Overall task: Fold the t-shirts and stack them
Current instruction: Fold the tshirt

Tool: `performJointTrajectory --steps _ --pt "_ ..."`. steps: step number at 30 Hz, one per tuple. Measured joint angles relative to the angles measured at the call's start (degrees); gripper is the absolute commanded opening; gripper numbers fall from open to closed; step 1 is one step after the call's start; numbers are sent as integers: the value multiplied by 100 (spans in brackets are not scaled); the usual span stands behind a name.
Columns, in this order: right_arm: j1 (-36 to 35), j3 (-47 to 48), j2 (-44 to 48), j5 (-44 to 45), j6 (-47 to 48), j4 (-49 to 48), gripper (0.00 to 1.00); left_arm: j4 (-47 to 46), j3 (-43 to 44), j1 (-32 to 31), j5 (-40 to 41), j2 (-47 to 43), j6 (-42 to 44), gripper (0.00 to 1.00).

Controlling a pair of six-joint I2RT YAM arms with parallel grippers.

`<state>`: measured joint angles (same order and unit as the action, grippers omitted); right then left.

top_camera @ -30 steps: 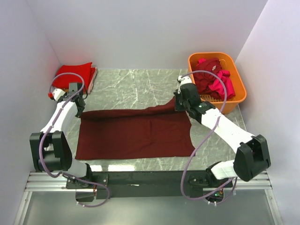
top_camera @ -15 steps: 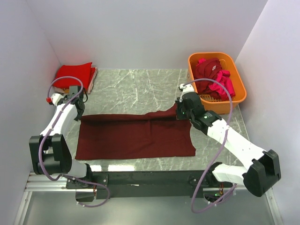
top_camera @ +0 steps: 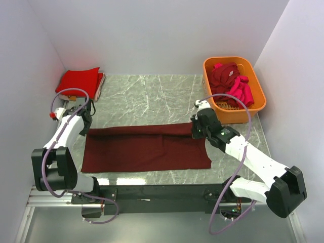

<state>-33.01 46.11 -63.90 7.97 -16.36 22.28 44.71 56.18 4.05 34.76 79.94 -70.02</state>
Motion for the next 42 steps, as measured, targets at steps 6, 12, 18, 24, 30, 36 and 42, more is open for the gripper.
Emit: performJointTrajectory --steps 6,12,18,24,30,36,42 --pt "-74 -688 278 -282 -413 -76 0 -24 -562 -2 -4 -199 -293 1" --pt "-153 -1644 511 -960 -1123 -426 15 267 -837 0 68 -210 -695 42" --pt "-175 -1974 984 -1521 -1526 -175 65 905 -811 26 299 -686 -1239 100" --pt "-186 -1366 1014 -1276 -1462 225 73 673 -546 52 42 -1729 -992 99" --pt "-116 -162 -291 -586 -1283 131 73 -570 -820 17 -929 -1812 -195 99" --pt "-70 490 -1759 -457 -1080 44 73 -1182 -857 -155 -1641 -483 343 99" --pt "-70 514 -2459 -640 -938 15 74 -1370 -859 -168 -1899 208 577 100"
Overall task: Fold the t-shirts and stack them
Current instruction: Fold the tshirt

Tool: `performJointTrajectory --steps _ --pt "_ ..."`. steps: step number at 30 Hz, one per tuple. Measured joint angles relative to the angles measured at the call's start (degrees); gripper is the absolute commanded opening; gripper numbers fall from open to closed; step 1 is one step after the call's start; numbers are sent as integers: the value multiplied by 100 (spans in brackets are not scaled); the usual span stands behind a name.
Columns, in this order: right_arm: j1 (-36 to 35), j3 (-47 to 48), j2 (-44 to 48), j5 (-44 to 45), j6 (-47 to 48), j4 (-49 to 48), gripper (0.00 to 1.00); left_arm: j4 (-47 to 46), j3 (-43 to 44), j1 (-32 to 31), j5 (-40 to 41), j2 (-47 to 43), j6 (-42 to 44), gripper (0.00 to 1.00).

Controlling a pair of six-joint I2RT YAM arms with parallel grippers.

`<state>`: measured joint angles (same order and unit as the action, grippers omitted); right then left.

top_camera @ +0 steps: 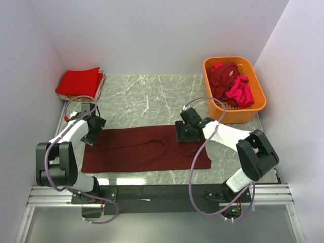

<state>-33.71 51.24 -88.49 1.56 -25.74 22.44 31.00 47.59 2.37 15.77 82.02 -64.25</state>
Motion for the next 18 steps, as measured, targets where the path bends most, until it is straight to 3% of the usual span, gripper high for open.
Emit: performJointTrajectory --steps 10,18 --pt "-15 -48 -264 -892 297 -195 81 -63 0 0 66 160 61 99" --pt "-522 -496 496 -1733 531 -247 81 -35 0 0 151 254 59 99"
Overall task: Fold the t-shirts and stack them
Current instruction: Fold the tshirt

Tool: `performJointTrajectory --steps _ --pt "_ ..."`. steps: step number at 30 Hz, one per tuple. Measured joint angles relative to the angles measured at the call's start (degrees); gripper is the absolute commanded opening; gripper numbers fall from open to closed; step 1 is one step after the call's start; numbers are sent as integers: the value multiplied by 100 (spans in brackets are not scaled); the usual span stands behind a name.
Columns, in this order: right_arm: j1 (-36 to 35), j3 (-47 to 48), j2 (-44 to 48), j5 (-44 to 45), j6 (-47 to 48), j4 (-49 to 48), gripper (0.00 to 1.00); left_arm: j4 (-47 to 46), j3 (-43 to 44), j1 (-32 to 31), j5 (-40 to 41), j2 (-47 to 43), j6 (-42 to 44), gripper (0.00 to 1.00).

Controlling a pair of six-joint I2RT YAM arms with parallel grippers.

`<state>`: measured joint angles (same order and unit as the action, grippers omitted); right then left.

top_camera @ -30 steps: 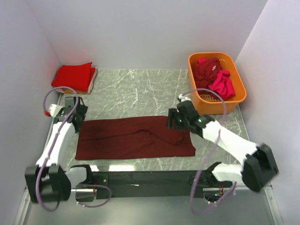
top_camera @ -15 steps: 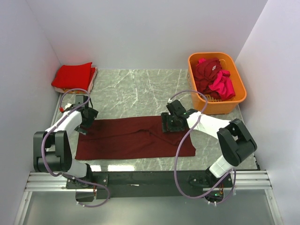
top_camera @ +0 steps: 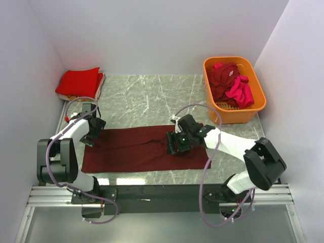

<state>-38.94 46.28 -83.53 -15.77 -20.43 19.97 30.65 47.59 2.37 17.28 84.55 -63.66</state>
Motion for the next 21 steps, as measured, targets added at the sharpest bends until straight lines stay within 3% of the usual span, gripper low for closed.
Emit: performJointTrajectory --steps 10,16,21 --pt "-999 -380 863 -881 168 210 82 302 26 0 444 -39 -20 99" --pt "-804 -319 1486 -396 94 343 83 393 42 0 555 -197 -17 99" --pt "-400 46 776 214 26 282 84 407 66 0 549 -179 2 99"
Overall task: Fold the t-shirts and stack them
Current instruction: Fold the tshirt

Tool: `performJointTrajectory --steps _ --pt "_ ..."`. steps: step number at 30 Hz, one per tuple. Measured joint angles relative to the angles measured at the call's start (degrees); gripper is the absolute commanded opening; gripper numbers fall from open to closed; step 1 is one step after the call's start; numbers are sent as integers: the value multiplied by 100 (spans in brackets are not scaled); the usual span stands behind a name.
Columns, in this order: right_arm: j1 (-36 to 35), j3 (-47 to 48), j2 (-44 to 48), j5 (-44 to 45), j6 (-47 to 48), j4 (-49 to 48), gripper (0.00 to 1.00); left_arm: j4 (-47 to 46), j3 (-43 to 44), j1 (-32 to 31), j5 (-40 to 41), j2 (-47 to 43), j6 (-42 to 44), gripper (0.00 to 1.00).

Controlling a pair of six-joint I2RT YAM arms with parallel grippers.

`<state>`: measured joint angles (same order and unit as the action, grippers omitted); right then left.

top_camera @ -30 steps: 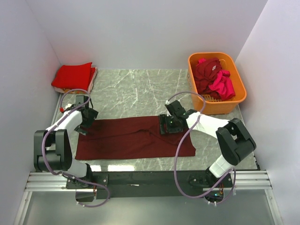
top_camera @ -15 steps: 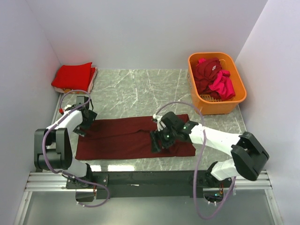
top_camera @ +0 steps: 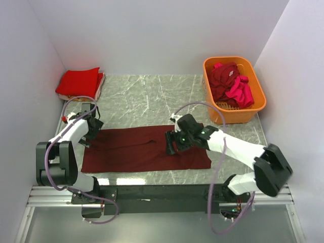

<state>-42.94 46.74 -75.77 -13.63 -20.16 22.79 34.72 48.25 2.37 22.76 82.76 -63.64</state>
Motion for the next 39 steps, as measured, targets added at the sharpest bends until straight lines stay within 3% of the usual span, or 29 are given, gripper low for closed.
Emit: performJointTrajectory --steps 13,22,27,32,36,39 --pt "-356 542 -1475 177 57 -131 83 7 76 0 13 76 63 100" --pt "-719 380 -662 -168 2 -44 85 50 216 0 177 114 103 99" --pt "-313 341 -262 210 -337 39 85 48 221 0 195 114 129 99" --pt "588 -214 -273 310 -828 42 86 26 221 0 168 114 195 99" --pt "1119 -319 -680 417 -1016 122 86 -31 221 0 96 210 254 99" --pt "1416 107 -1276 409 -1047 256 86 -42 221 0 48 358 280 99"
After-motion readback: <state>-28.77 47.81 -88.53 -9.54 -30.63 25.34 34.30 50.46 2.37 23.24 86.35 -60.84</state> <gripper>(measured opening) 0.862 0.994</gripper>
